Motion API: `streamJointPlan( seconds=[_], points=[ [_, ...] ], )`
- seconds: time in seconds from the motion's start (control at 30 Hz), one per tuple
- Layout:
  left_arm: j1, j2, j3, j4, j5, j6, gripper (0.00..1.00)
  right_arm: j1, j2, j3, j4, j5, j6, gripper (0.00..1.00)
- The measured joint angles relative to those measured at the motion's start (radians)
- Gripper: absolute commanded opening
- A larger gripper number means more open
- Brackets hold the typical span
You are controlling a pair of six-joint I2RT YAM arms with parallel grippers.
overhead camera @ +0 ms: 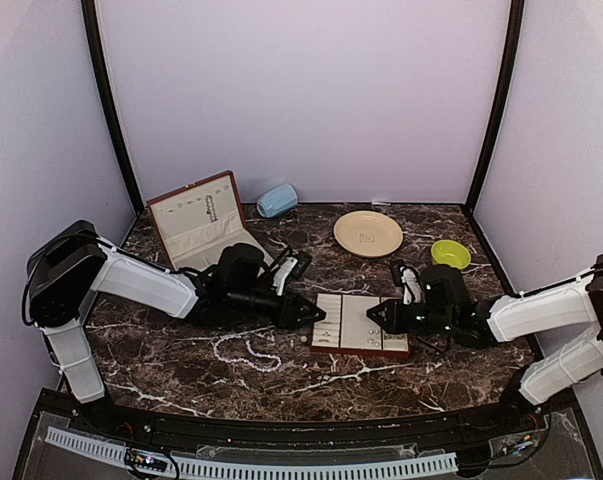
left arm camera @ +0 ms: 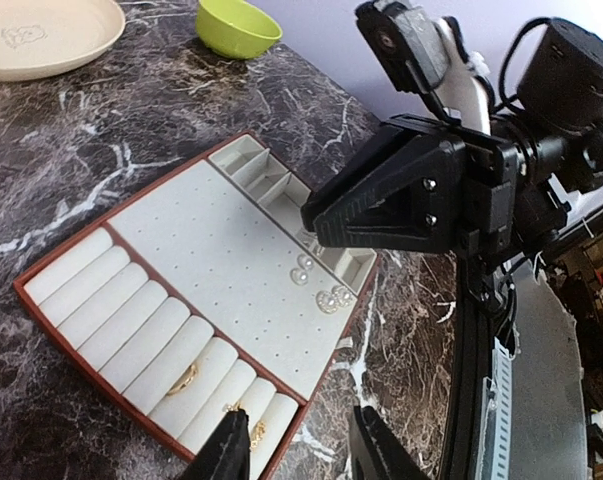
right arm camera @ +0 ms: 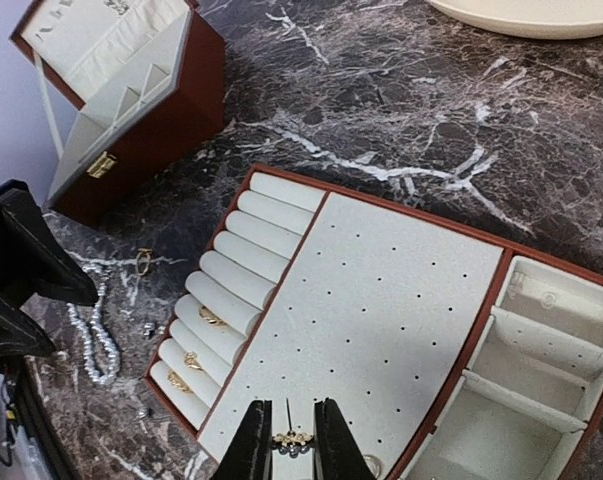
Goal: Organize the mixed jewelry
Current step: Pick up the earring from the earring holder, then pass from the right arm to the left
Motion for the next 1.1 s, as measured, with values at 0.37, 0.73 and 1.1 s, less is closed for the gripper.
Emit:
streamJointPlan(
  seconds=[0.37,0.73,1.1],
  points=[
    [-0.043,-0.014,-0.024,0.132,-0.008,0.362,0.40,-0.113,-0.013,-0.006,0.097,-0.468,0.032,0.13],
    [-0.126,-0.014,-0.037,0.224,-0.073,0.676,0.36,-0.114,-0.011,0.045,0.092,-0.716,0.075,0.13],
    [-0.169,-0.016,-0.037,0.234,-0.081,0.794,0.28,-0.114,0.006,0.057,0.092,-0.783,0.089,0.13]
  ],
)
